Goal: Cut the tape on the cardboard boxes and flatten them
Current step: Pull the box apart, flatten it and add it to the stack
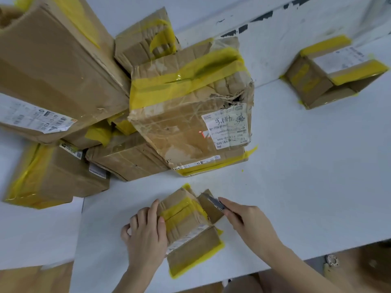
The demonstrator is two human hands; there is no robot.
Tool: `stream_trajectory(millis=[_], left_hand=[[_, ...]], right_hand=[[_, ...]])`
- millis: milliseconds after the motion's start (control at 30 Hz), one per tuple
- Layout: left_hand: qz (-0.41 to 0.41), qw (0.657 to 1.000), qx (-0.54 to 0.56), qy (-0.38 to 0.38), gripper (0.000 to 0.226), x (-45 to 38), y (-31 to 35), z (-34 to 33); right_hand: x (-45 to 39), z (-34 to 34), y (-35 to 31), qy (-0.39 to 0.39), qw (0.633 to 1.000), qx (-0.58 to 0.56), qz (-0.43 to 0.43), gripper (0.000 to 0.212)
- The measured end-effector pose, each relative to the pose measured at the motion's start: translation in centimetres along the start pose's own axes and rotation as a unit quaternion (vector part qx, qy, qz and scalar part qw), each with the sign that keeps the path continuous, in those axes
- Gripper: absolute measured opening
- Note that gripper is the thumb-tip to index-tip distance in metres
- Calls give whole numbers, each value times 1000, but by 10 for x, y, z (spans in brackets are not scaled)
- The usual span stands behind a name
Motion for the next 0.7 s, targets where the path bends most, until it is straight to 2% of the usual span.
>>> stream_trajectory(millis=[133,233,500,700], left_hand=[[2,997,71,-41,61,-1,-1,-4],[-1,994,107,-27,64,-1,0,-2],[17,990,134,-25,51,0,1,-2],[28,989,138,-45,58,1,-1,-3]], right_hand=[[-21,-2,-21,-41,999,-27,4,32],[-29,-4,-25,-63,998,-5,2,35],[-32,1,-28,-80,997,2,12,35],[-21,-5,-26,-77,997,21,17,35]])
Point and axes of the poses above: each hand's wrist, its own x-axis away from the middle knuckle, its own z-axis out of the back of the hand, y = z × x, the point moved 3 cm from there along -x, towards the middle knuckle, and after that the axes turned 5 degrees about -z, right-handed, at the moved point
